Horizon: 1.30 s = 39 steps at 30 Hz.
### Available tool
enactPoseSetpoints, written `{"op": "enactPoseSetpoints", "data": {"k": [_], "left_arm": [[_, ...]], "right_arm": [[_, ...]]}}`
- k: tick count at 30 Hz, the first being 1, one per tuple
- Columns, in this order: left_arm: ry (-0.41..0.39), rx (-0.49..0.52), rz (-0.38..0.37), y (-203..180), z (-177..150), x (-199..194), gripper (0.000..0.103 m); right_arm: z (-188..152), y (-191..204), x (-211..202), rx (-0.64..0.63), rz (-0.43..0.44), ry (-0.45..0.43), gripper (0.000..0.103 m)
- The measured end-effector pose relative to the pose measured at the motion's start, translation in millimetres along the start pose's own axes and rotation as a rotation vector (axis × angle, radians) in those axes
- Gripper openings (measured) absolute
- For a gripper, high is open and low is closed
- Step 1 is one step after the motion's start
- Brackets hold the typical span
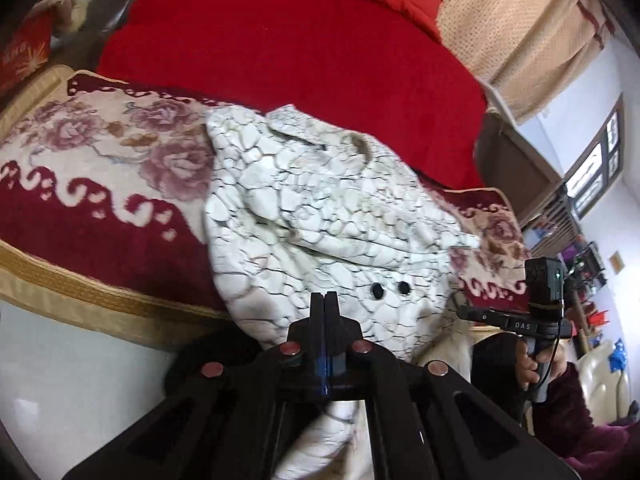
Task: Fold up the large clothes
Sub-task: 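Fold the hem over the coat with the right gripper while the left gripper holds the coat edge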
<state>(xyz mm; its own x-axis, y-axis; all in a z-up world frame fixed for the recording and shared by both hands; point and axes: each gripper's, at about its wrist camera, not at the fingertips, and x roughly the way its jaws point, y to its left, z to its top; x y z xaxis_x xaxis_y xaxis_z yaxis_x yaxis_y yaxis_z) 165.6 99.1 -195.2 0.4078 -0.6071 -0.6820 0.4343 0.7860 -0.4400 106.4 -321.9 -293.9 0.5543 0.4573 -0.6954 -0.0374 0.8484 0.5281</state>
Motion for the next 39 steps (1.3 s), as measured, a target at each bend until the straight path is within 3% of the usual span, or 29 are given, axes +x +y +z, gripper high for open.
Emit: {"op": "enactPoseSetpoints", "data": {"k": [3,6,8,9,10,11,12,13,15,18,22,26,27,29,30,31,32,33,34,39], "left_arm": [[0.083,0.011,0.091,6,-12,6,0.000],[0.167,0.057,0.122,4,-35,13,0.003],[0.198,0.086,0.142,-1,-48,15,0.023],[0.199,0.102,0.141,-4,-54,14,0.049],[0.194,0.105,0.139,-5,-57,14,0.068],[0.193,0.102,0.136,-7,-58,13,0.070],[0.209,0.095,0.116,-8,-59,14,0.070],[0.229,0.088,0.095,-8,-59,16,0.070],[0.275,0.078,0.064,-10,-62,22,0.070],[0.297,0.091,0.057,-16,-67,26,0.070],[0.324,0.061,-0.007,-24,-67,29,0.070],[0.338,0.066,0.028,-27,-69,34,0.070],[0.339,0.062,0.016,-28,-70,35,0.070],[0.345,0.065,0.007,-30,-72,38,0.070],[0.345,0.067,0.008,-32,-74,40,0.070],[0.343,0.068,0.005,-33,-75,40,0.065],[0.343,0.069,0.002,-34,-76,42,0.057],[0.356,0.067,0.009,-34,-78,46,0.036],[0.370,0.056,0.017,-32,-79,50,0.026],[0.403,-0.022,0.024,-21,-82,63,0.022]], "right_arm": [[-3,-16,16,0.033,-0.042,0.072,0.008],[-19,-41,21,0.133,-0.055,0.130,0.012],[-32,-57,9,0.203,-0.030,0.111,0.012],[-37,-63,1,0.218,-0.028,0.084,0.012],[-43,-68,-8,0.222,-0.043,0.056,0.023],[-46,-72,-15,0.219,-0.066,0.046,0.036],[-51,-78,-21,0.216,-0.101,0.044,0.076],[-56,-85,-29,0.217,-0.131,0.030,0.093],[-66,-97,-43,0.216,-0.164,-0.017,0.093],[-70,-118,-36,0.181,-0.175,0.082,0.093],[-75,-143,2,0.187,-0.160,0.181,0.092],[-75,-148,55,0.132,-0.194,0.264,0.089],[-74,-145,62,0.113,-0.188,0.271,0.081],[-74,-129,76,0.044,-0.161,0.299,0.054],[-75,-122,78,0.007,-0.168,0.304,0.031],[-76,-113,77,-0.033,-0.181,0.297,0.024],[-75,-103,74,-0.059,-0.171,0.275,0.023],[-75,-98,70,-0.063,-0.155,0.257,0.021],[-75,-93,68,-0.063,-0.140,0.238,0.021],[-72,-100,81,0.017,-0.138,0.239,0.021]]}}
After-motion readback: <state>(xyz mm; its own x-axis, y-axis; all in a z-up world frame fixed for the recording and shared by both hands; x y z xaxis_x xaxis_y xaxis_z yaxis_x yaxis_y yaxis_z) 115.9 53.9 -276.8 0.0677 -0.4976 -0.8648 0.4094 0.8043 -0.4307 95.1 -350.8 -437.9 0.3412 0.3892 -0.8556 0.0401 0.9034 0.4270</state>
